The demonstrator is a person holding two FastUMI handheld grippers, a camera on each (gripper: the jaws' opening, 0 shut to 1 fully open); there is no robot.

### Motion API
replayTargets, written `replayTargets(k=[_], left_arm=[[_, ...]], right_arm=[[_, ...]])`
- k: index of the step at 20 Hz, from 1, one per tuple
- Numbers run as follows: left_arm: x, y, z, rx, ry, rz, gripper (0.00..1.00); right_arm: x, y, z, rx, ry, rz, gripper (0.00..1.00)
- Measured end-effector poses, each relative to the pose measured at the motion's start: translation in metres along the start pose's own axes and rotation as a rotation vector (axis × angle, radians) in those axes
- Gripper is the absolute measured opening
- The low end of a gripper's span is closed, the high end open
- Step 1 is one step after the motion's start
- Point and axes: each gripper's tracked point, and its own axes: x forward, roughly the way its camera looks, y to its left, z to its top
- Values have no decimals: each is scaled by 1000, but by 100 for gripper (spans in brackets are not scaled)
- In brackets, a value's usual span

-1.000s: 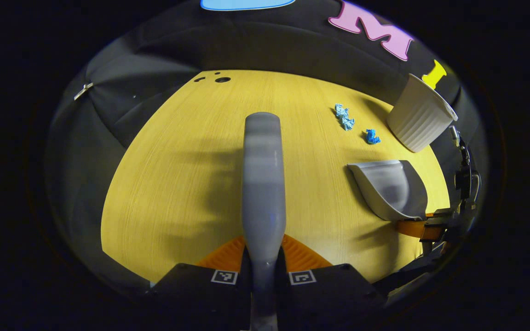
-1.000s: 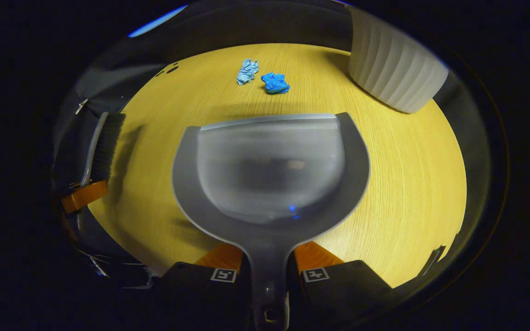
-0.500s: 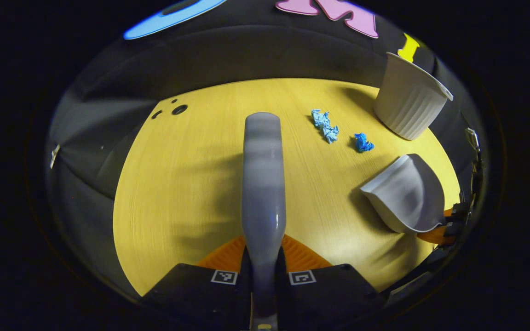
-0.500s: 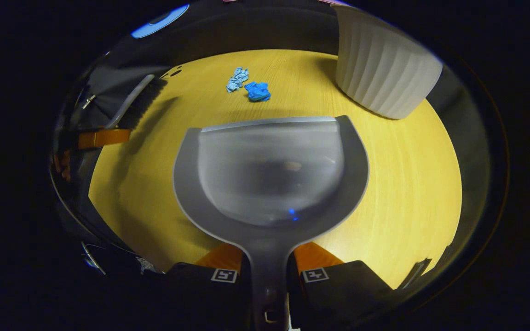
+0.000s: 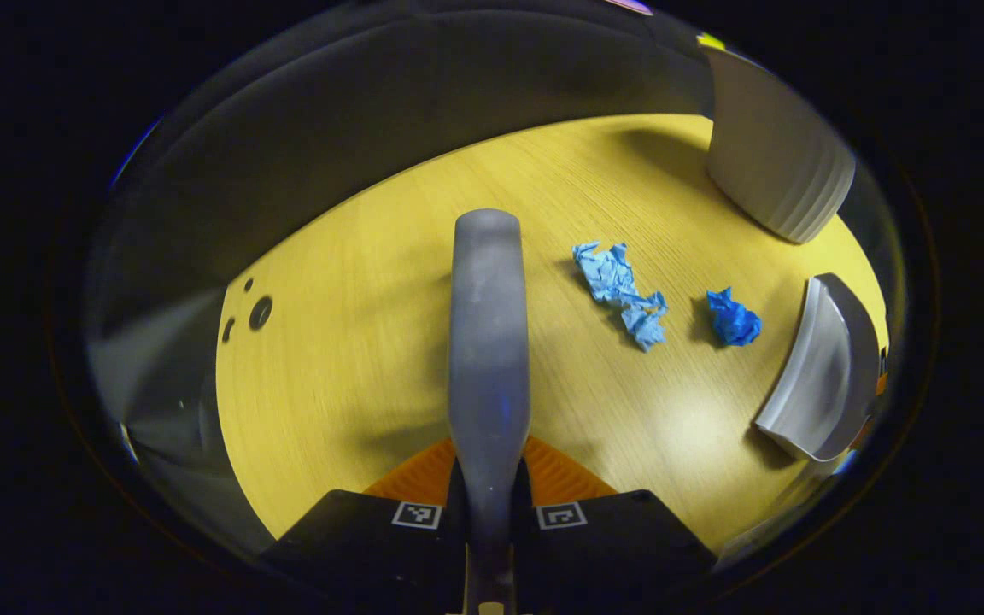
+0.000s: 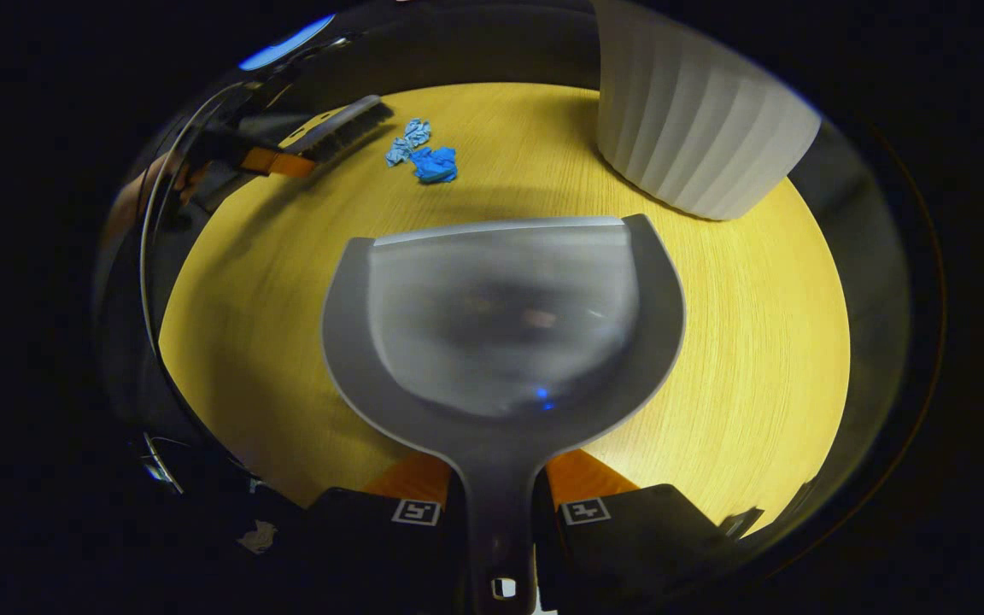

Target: Pick up the small broom and dustpan from the desktop, sweep the trash into the dustpan with the broom, and then empty the trash into the garbage bin.

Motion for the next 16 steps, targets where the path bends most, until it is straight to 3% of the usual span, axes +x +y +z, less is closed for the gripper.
replayTargets(k=[6,7,8,9,10,11,12,15,16], left_arm=[[24,-26,39,284,5,-34,26],[20,-31,44,307,0,-49,26],[19,-40,46,323,1,-69,26],[17,-51,46,334,5,-92,24],[16,-62,43,342,11,-113,26],[14,-72,42,341,15,-126,26],[10,-80,42,331,23,-135,24],[0,-126,29,276,55,-229,24],[-7,-140,24,267,68,-268,26]], right_arm=[[3,-7,0,-38,17,26,36],[13,-7,-1,-42,24,28,43],[5,-7,2,-45,20,32,36],[5,-7,0,-50,26,34,44],[6,-7,1,-56,25,37,36],[6,-7,1,-61,28,38,36],[6,-7,2,-65,28,38,43],[8,-8,5,-81,21,51,29],[11,-9,5,-82,19,53,36]])
